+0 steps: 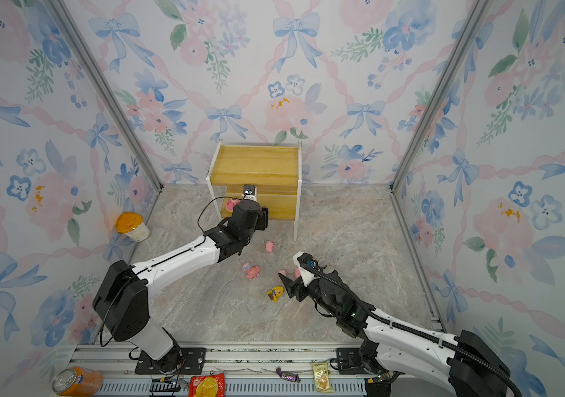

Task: Organize plastic toys on shelves
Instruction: Place the plastic toy on the shelf.

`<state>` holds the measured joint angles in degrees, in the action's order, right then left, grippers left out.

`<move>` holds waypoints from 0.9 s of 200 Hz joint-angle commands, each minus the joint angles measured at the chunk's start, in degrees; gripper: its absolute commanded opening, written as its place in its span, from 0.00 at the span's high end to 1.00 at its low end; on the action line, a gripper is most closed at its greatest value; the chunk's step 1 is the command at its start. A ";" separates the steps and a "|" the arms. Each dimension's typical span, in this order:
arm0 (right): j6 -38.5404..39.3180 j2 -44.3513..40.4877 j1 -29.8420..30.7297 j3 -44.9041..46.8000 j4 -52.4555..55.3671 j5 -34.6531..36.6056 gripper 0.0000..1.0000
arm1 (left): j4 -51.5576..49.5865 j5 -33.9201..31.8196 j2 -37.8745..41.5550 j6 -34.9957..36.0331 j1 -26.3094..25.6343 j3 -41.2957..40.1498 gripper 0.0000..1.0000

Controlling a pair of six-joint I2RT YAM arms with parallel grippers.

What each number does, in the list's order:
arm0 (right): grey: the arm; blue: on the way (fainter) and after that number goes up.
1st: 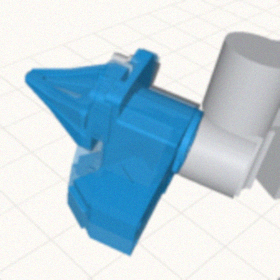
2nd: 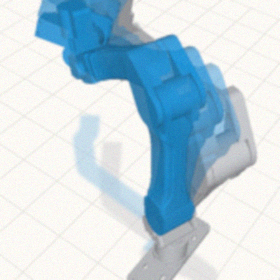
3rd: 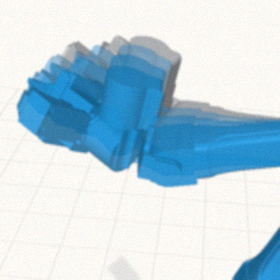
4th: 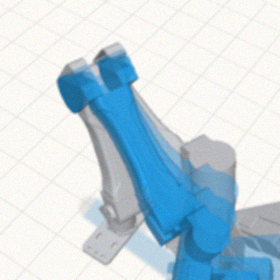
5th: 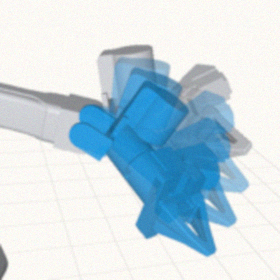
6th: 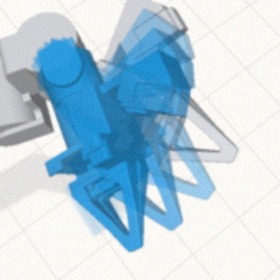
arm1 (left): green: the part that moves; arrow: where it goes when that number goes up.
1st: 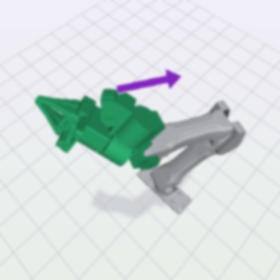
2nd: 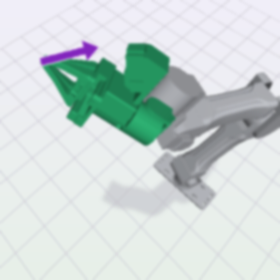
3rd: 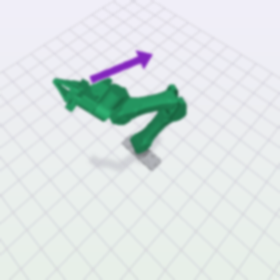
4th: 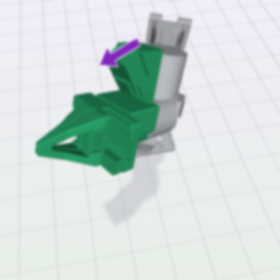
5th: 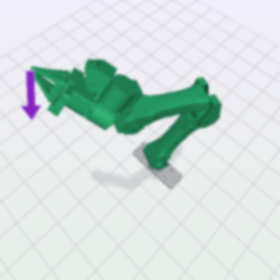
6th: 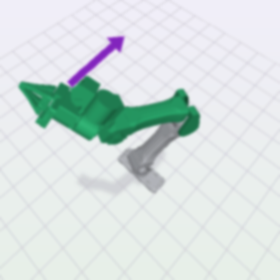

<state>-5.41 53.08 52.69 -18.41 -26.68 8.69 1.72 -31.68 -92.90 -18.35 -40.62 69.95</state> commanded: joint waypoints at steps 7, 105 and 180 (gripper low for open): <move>0.69 0.70 0.74 -0.39 -1.23 0.72 0.21 | 2.18 1.42 2.68 0.11 -0.60 -3.63 0.45; 0.44 -0.02 0.75 0.55 -2.40 2.33 0.21 | 19.92 6.52 9.98 1.77 -4.69 -18.76 0.80; 0.52 -0.52 0.69 1.08 -2.73 3.79 0.21 | 27.69 6.44 -2.90 1.45 -7.01 -12.65 0.98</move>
<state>-5.28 53.23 52.73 -18.33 -28.03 11.14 25.32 -25.47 -93.54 -17.17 -47.16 54.35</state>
